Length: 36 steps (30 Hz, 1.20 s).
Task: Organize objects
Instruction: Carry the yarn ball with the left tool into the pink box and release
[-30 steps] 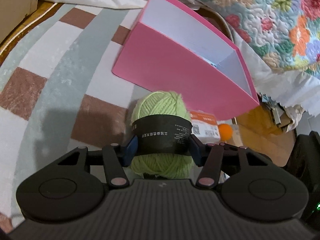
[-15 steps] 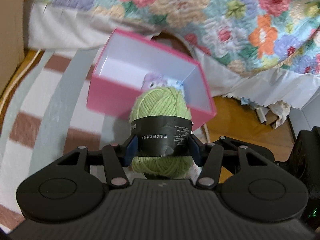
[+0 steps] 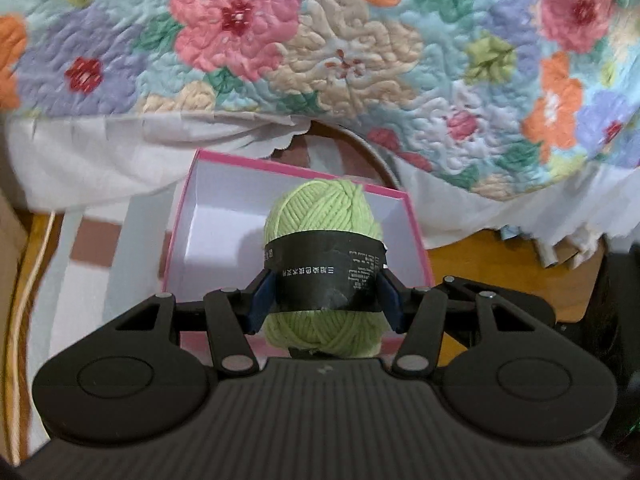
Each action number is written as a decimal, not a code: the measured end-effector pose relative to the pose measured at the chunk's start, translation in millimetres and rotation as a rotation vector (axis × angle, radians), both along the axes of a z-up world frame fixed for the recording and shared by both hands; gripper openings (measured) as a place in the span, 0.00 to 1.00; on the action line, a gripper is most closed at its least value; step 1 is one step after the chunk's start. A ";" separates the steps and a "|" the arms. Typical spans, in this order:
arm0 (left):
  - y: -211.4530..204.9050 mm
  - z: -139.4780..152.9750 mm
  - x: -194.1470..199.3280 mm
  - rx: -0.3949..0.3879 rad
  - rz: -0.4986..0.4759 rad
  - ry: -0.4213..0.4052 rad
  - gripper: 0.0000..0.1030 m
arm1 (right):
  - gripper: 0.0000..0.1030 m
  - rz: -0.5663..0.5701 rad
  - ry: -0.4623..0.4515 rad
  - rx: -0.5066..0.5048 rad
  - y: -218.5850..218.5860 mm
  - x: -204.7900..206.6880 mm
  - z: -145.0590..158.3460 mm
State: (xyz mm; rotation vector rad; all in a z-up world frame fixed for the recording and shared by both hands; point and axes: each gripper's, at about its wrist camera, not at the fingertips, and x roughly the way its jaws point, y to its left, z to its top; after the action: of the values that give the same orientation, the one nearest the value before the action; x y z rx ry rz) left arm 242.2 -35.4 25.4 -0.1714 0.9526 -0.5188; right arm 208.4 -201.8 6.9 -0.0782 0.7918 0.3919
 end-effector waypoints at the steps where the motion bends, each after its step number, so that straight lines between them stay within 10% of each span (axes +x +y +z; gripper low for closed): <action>1: -4.2 -4.4 7.3 0.011 0.001 0.002 0.53 | 0.58 -0.015 0.021 0.017 -2.8 8.0 -2.4; 15: -48.2 -75.4 77.7 0.110 0.015 0.082 0.53 | 0.58 -0.101 0.204 0.142 -35.1 92.4 -76.0; 28: -44.8 -116.2 99.3 0.124 0.078 0.161 0.40 | 0.58 -0.135 0.241 0.025 -23.1 116.1 -106.3; 36: -58.7 -135.0 99.0 0.209 0.088 0.130 0.30 | 0.52 -0.127 0.242 0.226 -49.5 95.9 -93.9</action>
State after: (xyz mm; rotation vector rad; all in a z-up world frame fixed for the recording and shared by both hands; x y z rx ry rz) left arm 341.2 -94.0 -109.5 -0.0593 1.1139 -0.3271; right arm 304.3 -251.3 -87.1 0.2340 0.9796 0.3720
